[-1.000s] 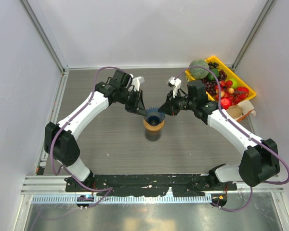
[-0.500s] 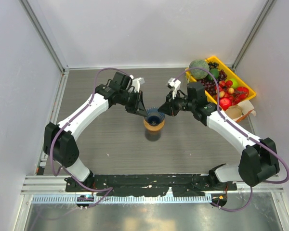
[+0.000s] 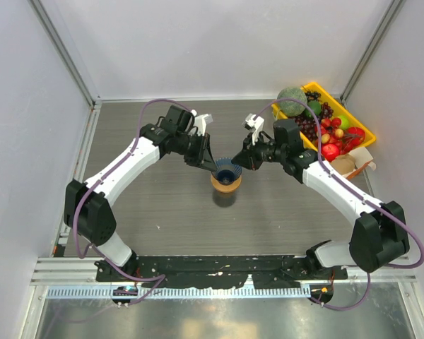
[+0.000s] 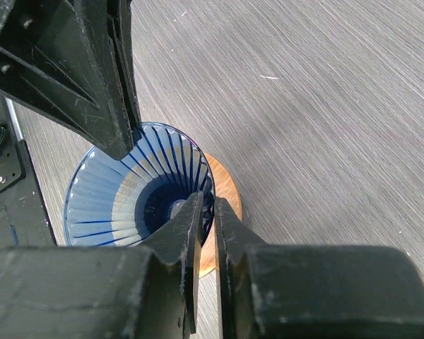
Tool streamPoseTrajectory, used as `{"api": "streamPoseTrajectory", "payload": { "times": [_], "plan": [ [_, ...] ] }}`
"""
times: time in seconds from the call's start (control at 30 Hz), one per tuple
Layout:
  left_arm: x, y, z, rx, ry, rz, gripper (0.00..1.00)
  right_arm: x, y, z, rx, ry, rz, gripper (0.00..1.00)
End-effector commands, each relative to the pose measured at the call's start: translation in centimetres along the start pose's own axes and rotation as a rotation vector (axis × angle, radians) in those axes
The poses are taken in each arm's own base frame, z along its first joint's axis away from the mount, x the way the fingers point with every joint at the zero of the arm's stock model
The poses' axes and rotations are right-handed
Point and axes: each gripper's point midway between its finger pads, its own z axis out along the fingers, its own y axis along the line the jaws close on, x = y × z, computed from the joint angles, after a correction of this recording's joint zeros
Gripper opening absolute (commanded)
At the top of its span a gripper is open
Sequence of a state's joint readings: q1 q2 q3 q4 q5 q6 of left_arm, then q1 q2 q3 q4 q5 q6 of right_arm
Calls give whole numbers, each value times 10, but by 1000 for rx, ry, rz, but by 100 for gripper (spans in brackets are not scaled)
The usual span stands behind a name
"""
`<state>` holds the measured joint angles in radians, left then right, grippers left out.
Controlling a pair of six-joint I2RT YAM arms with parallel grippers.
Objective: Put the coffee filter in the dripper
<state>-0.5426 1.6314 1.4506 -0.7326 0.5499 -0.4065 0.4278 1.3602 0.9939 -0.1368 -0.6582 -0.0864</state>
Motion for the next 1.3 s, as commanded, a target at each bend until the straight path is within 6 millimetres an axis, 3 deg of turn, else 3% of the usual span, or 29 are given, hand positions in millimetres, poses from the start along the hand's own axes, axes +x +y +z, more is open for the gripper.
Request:
{"api": "streamPoseTrajectory", "payload": {
  "times": [0.0, 0.23, 0.53, 0.7, 0.8, 0.83, 1.1, 1.13, 1.17, 1.2, 1.23, 1.27],
  "plan": [
    [17, 33, 17, -120, 64, 53, 13, 63, 3, -1, 0, 223, 86, 13],
    [11, 17, 8, -61, 71, 74, 23, 51, 9, -3, -10, 224, 103, 23],
    [2, 16, 2, -54, 54, 54, 31, 41, 11, -2, -7, 219, 102, 42],
    [-1, 10, -4, -31, 36, 57, 50, 27, 12, -4, -3, 196, 89, 56],
    [-7, 5, -11, -12, 11, 61, 53, 19, 14, -6, -7, 183, 82, 67],
    [-9, 4, -14, -9, 2, 56, 62, 17, 14, -7, -5, 178, 78, 69],
    [-24, -8, -39, 31, -83, 68, 66, -14, 22, -16, -21, 120, 58, 82],
    [-25, -9, -43, 34, -96, 69, 77, -18, 22, -17, -23, 114, 57, 84],
    [-27, -10, -46, 38, -111, 74, 78, -25, 23, -20, -24, 99, 49, 86],
    [-30, -12, -54, 41, -137, 85, 88, -29, 22, -23, -23, 89, 46, 88],
    [-32, -11, -58, 42, -156, 88, 89, -36, 24, -26, -22, 77, 35, 90],
    [-34, -12, -64, 41, -179, 94, 99, -41, 23, -29, -19, 65, 26, 91]
  ]
}}
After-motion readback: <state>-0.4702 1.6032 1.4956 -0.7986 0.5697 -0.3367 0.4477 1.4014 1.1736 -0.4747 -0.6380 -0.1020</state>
